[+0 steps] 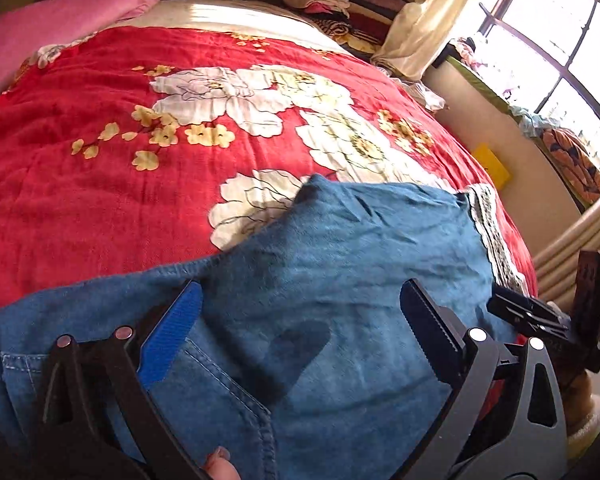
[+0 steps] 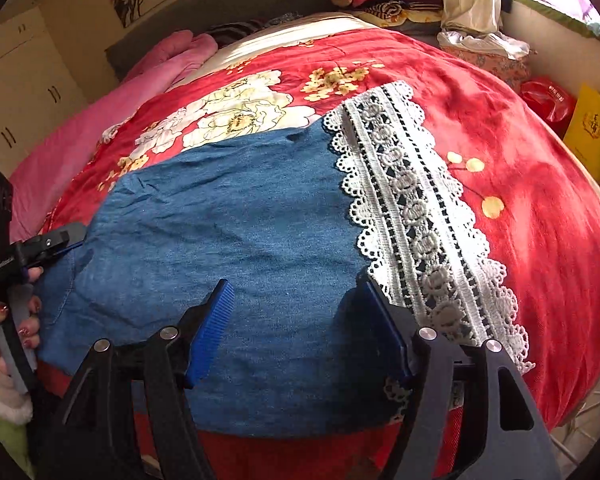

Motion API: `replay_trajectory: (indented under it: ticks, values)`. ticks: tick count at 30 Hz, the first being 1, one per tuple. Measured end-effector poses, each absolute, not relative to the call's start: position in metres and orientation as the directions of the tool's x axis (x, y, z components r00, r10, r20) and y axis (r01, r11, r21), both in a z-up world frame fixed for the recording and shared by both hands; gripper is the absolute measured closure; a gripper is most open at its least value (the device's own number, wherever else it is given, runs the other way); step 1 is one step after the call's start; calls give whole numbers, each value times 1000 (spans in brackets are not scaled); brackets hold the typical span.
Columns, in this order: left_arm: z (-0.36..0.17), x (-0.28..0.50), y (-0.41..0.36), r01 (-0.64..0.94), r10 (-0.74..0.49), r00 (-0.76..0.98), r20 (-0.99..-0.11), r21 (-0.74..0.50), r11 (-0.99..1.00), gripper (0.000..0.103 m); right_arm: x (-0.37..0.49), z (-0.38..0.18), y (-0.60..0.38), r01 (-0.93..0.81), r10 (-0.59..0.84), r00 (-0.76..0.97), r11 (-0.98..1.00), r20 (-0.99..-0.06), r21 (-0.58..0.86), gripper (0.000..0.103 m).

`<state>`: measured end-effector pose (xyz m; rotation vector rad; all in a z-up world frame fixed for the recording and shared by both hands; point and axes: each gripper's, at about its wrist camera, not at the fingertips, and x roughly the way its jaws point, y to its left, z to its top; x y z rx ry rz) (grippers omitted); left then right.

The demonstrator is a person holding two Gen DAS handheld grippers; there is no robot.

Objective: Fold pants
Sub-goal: 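Open both grippers and smooth the folded pants flat on the bed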

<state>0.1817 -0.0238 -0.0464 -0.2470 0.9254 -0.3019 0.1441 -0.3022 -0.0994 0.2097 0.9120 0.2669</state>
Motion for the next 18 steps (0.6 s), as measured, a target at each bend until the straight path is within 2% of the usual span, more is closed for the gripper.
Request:
replay_trajectory:
  ticks: [9, 13, 18]
  values:
    - [-56, 188, -15, 133, -343, 586, -734, -331, 934, 10, 137, -104, -297, -154, 277, 615, 960, -738, 233, 38]
    - [-36, 173, -20, 154, -373, 605, -704, -355, 922, 10, 120, -80, -310, -157, 342, 649, 934, -679, 320, 26]
    - [-9, 149, -41, 214, -370, 628, -685, -305, 928, 10, 96, -55, -326, -136, 334, 693, 931, -639, 338, 22]
